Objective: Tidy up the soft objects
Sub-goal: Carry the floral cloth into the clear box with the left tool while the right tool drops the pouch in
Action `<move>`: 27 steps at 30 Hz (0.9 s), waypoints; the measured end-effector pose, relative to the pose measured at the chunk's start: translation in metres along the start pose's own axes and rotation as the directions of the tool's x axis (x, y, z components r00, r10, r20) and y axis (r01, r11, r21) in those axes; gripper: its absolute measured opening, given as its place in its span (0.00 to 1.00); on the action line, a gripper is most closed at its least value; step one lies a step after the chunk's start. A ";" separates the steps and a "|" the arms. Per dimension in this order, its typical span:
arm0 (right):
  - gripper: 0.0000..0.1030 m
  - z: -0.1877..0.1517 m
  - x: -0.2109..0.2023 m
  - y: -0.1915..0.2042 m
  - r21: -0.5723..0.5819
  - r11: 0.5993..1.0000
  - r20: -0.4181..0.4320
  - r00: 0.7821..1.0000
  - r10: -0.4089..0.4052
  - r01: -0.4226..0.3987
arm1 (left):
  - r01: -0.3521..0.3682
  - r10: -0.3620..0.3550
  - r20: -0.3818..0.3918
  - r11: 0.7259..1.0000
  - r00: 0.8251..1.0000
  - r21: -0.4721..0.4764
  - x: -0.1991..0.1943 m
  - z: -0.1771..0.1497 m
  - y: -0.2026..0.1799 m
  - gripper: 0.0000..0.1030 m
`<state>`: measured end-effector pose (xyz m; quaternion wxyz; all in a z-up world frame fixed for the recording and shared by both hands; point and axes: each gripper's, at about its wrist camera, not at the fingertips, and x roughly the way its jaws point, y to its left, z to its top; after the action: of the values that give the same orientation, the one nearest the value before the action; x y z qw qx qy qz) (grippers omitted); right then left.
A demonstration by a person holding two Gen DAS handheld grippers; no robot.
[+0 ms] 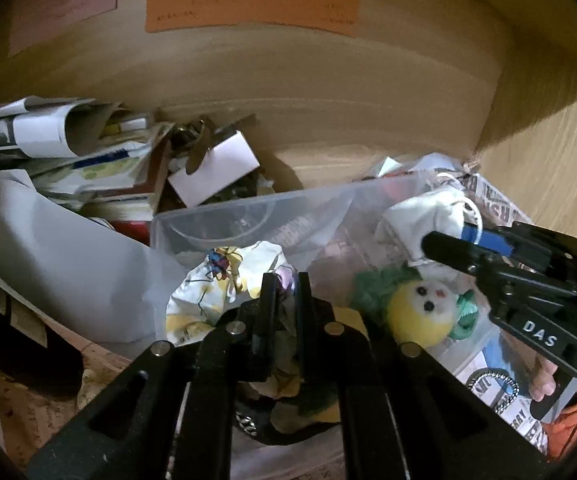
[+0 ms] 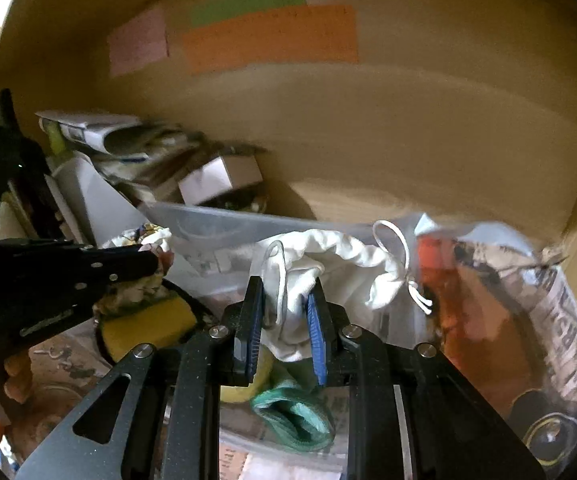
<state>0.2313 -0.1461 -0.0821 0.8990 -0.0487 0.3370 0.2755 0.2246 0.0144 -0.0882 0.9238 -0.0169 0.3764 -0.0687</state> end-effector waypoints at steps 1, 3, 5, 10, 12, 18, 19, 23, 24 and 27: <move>0.22 0.000 0.003 0.001 -0.001 1.000 -0.009 1.000 -0.002 0.002 | 0.004 -0.004 -0.006 1.000 1.000 0.001 0.001 -0.001 0.000 0.07; 0.22 -0.001 0.004 0.001 -0.002 1.000 -0.022 1.000 -0.004 0.004 | 0.014 -0.014 -0.018 1.000 1.000 -0.005 0.003 -0.003 0.000 0.10; 0.25 -0.001 0.005 0.001 -0.005 1.000 -0.034 0.999 -0.002 0.001 | 0.022 -0.022 -0.025 1.000 0.999 -0.010 0.004 -0.003 0.000 0.11; 0.50 -0.002 0.002 0.008 -0.037 0.999 -0.048 0.999 0.000 -0.001 | 0.038 -0.039 -0.015 0.999 0.999 -0.016 -0.004 -0.003 -0.003 0.32; 0.54 -0.002 -0.005 0.012 -0.059 0.998 -0.032 0.999 -0.018 0.016 | 0.035 -0.035 0.002 0.999 0.999 -0.011 -0.012 -0.003 -0.005 0.40; 0.57 0.004 -0.034 0.015 -0.071 0.997 0.028 1.000 -0.014 0.016 | 0.017 -0.017 0.082 1.000 0.997 0.010 -0.045 -0.005 -0.011 0.57; 0.58 0.004 -0.041 0.016 -0.073 0.997 0.044 0.999 -0.016 0.019 | 0.009 -0.011 0.097 1.000 0.995 0.013 -0.051 -0.005 -0.013 0.59; 0.67 0.006 -0.068 0.017 -0.079 0.996 0.103 0.994 -0.020 0.029 | -0.011 0.007 0.158 1.000 0.987 0.028 -0.075 -0.007 -0.018 0.67; 0.67 0.005 -0.075 0.018 -0.081 0.996 0.119 0.993 -0.022 0.031 | -0.013 0.007 0.169 0.999 0.986 0.030 -0.081 -0.008 -0.019 0.70; 0.72 0.000 -0.092 0.017 -0.079 0.996 0.147 0.989 -0.028 0.040 | -0.014 0.006 0.198 0.999 0.980 0.039 -0.096 -0.014 -0.023 0.81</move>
<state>0.1654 -0.1743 -0.0225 0.9231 -0.0708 0.2578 0.2764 0.1443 0.0051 -0.0301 0.9571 -0.0031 0.2814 -0.0693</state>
